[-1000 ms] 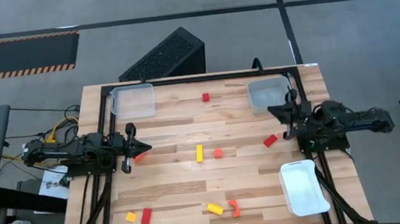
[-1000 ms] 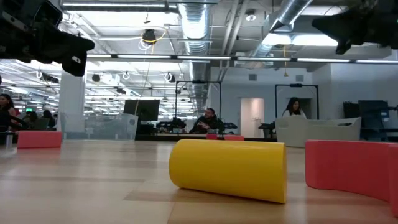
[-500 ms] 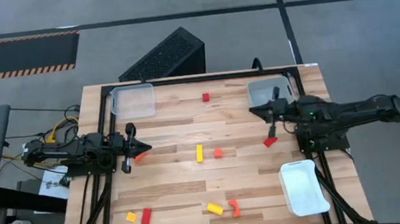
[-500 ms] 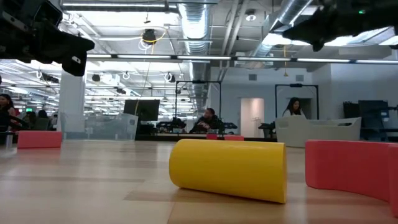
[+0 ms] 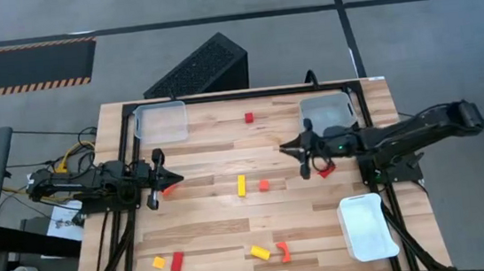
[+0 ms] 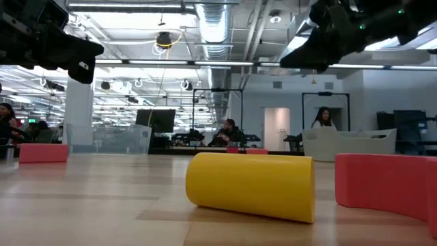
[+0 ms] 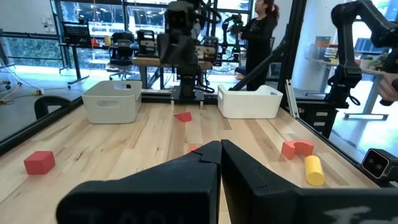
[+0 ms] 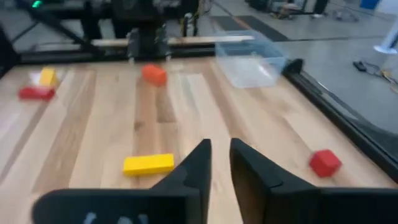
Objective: Sort & place blocks by color
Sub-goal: Put the top right orange block into the white bin
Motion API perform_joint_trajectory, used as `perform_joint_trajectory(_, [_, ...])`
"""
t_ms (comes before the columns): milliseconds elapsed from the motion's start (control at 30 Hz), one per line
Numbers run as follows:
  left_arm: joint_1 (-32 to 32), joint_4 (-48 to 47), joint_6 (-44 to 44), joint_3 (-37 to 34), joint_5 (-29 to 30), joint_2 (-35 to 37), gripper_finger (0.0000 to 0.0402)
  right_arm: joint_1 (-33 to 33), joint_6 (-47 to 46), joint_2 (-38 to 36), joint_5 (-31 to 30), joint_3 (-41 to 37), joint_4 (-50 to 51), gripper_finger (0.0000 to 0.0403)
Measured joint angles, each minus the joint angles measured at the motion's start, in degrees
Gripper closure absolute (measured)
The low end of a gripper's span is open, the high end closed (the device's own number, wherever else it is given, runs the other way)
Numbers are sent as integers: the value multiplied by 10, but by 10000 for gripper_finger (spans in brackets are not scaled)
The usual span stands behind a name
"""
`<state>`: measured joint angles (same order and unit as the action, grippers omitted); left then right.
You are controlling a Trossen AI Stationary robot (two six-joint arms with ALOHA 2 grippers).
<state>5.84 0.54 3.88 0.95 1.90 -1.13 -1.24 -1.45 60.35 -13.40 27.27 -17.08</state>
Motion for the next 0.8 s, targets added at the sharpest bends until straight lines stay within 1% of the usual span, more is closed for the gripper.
perform_joint_trajectory(100, [0, 0, 0, 0, 0, 0, 401, -13, 4, 47, -1, 0, -49, 278])
perform_joint_trajectory(200, [0, 0, 0, 0, 0, 0, 401, -19, -2, 91, -3, 0, -93, 234])
perform_joint_trajectory(333, [0, 0, 0, 0, 0, 0, 401, -22, -87, 140, -2, 14, -99, 168])
perform_joint_trajectory(433, [0, 0, 0, 0, 0, 0, 401, -22, -95, 176, -2, 28, -99, 127])
perform_joint_trajectory(567, [0, 0, 0, 0, 0, 0, 401, -34, -96, 225, 0, 54, -101, 88])
perform_joint_trajectory(667, [0, 0, 0, 0, 0, 0, 401, -48, -78, 264, 2, 71, -100, 61])
perform_joint_trajectory(800, [0, 0, 0, 0, 0, 0, 401, -65, -72, 308, 1, 90, -98, 31])
